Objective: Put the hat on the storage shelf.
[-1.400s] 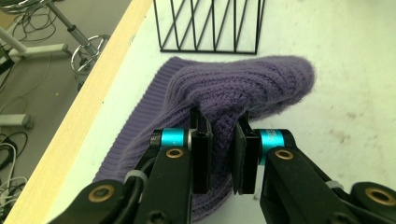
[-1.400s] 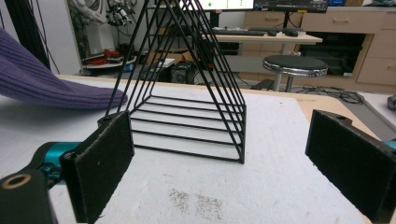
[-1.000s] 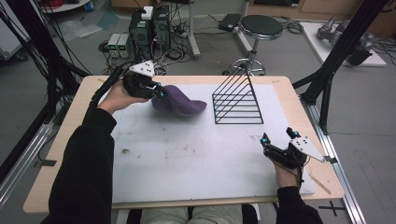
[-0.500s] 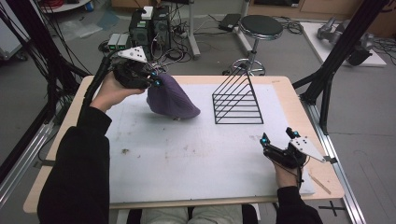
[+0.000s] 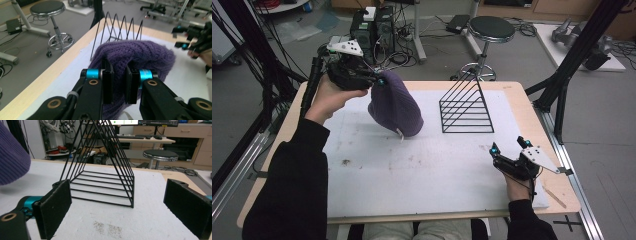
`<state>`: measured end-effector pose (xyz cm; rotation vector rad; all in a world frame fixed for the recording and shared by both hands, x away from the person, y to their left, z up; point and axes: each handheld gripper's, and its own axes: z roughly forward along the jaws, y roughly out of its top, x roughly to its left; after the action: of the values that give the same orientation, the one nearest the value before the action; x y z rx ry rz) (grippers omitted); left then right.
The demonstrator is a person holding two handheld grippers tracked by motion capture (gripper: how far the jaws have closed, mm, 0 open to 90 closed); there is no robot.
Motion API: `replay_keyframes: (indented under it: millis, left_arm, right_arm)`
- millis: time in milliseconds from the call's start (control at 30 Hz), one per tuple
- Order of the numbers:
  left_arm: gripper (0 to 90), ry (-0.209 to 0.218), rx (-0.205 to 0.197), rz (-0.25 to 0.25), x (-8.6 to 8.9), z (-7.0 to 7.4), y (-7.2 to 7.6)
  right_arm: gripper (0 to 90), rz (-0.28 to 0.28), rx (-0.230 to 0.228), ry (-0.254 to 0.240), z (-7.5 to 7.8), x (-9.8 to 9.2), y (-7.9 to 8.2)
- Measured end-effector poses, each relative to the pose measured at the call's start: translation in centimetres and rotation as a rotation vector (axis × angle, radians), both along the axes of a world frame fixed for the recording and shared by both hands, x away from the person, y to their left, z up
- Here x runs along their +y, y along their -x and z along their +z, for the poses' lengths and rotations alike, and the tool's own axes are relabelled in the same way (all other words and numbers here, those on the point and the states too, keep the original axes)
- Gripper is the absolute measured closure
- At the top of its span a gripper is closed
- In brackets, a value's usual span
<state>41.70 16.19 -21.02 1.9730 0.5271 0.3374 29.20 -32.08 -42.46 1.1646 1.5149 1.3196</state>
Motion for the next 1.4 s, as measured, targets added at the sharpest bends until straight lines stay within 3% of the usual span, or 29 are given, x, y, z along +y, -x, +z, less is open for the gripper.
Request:
replay_keyframes:
  millis: [67, 267, 467, 567, 600, 633, 767, 867, 900, 933, 967, 1133, 1233, 1400]
  left_arm:
    - [80.0, 0.009, -0.004, -0.004, -0.1, 0.2, 0.2]
    - [80.0, 0.103, -0.012, -0.021, -0.5, 1.2, 1.4]
    - [79.9, 0.137, -0.016, -0.023, -1.0, 1.7, 2.1]
    - [79.8, 0.174, -0.027, -0.025, -1.2, 2.0, 2.5]
    - [79.8, 0.226, -0.034, -0.040, -1.3, 2.1, 2.9]
    - [79.8, 0.249, -0.040, -0.048, -1.4, 2.2, 3.1]
    - [79.7, 0.306, -0.060, -0.061, -1.7, 2.6, 3.8]
    - [79.6, 0.343, -0.059, -0.064, -1.8, 2.8, 4.0]
    - [79.6, 0.389, -0.047, -0.073, -1.8, 2.9, 4.0]
    - [79.6, 0.389, -0.047, -0.073, -1.8, 2.9, 4.0]
    - [79.6, 0.415, -0.047, -0.078, -1.9, 3.0, 4.1]
    - [79.6, 0.442, -0.029, -0.116, -2.4, 2.9, 4.1]
    - [79.4, 0.446, -0.026, -0.125, -2.7, 2.9, 4.1]
    - [79.3, 0.479, -0.018, -0.142, -3.2, 2.7, 4.0]
  right_arm:
    - [7.0, -0.001, 0.000, -0.004, 0.0, 0.0, 0.0]
    - [7.0, 0.009, -0.015, 0.002, 0.1, 0.0, 0.1]
    - [7.0, 0.062, -0.050, 0.015, 0.6, 0.6, 0.3]
    - [7.0, 0.108, -0.082, 0.044, 1.0, 1.3, 0.4]
    - [7.0, 0.126, -0.087, 0.047, 1.2, 1.6, 0.4]
    - [7.0, 0.141, -0.092, 0.051, 1.3, 1.9, 0.4]
    - [7.0, 0.221, -0.116, 0.061, 2.0, 3.0, 0.3]
    - [7.0, 0.284, -0.147, 0.037, 3.0, 4.1, 0.4]
    - [7.0, 0.305, -0.156, 0.031, 3.3, 4.5, 0.5]
    - [7.0, 0.332, -0.166, 0.029, 3.6, 4.9, 0.5]
    - [7.0, 0.360, -0.174, 0.033, 3.9, 5.4, 0.4]
    - [7.1, 0.532, -0.201, 0.034, 5.7, 7.8, -0.5]
    - [7.1, 0.625, -0.199, 0.009, 7.0, 8.9, -1.6]
    - [7.3, 0.700, -0.210, -0.008, 7.9, 9.7, -3.2]
